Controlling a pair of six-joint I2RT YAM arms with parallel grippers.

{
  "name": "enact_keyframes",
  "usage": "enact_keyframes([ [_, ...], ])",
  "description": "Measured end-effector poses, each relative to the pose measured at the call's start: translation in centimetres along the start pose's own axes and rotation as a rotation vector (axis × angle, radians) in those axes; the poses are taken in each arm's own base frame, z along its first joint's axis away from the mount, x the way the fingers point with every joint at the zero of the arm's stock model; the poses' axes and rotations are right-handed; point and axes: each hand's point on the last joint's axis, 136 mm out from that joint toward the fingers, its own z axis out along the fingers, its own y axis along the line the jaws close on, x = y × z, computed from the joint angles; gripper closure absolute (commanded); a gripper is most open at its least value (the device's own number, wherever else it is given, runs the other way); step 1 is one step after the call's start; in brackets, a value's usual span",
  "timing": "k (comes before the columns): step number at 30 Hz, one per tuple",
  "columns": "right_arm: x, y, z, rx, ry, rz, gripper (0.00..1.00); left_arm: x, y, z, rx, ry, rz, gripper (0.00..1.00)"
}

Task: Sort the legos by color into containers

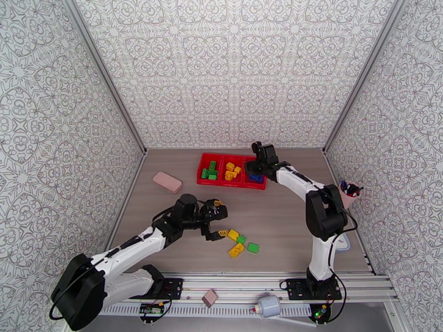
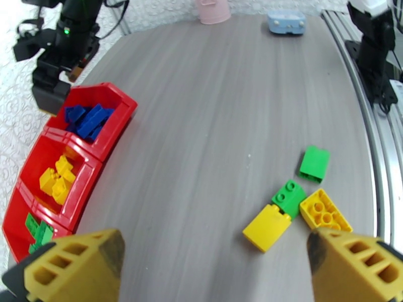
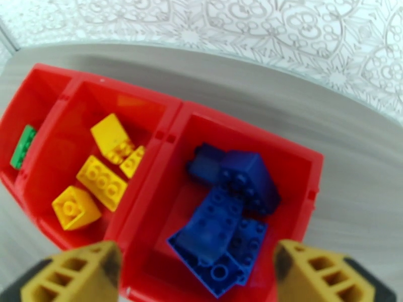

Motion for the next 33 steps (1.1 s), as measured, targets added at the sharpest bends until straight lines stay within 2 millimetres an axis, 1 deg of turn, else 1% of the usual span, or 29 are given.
enact_keyframes([
  [3,-0.5,0.4,-2.8,-0.022,-0.044,-0.011,0.09,-0.3,0.2,0.6,0.051,0.038,0.059,0.0],
  [6,-0.4,0.6,-5.1,-0.039,-0.076,-0.022,0.08,-0.3,0.1,1.2,0.107,0.079,0.115,0.0],
  [8,0.0,0.7,-6.1,-0.045,-0.085,-0.033,0.07,-0.1,-0.2,1.7,0.15,0.111,0.144,0.0],
  [10,1.0,0.6,-6.9,-0.045,-0.08,-0.041,0.06,0.2,-0.7,2.3,0.202,0.144,0.169,0.0],
  [16,4.1,0.3,-7.9,-0.042,-0.039,-0.065,0.04,1.8,-3.1,3.9,0.35,0.238,0.237,0.0],
  [19,5.2,0.2,-8.2,-0.04,-0.023,-0.065,0.04,2.7,-4.2,4.6,0.409,0.291,0.251,0.0],
  [25,6.3,-0.1,-8.2,-0.036,-0.005,-0.066,0.04,4.4,-5.6,5.9,0.478,0.38,0.276,0.02],
  [29,6.7,-0.2,-8.3,-0.035,0.001,-0.068,0.03,5.6,-5.8,6.5,0.498,0.434,0.279,0.06],
  [33,6.9,-0.2,-8.4,-0.035,0.002,-0.074,0.03,6.7,-5.7,6.8,0.505,0.474,0.289,0.14],
])
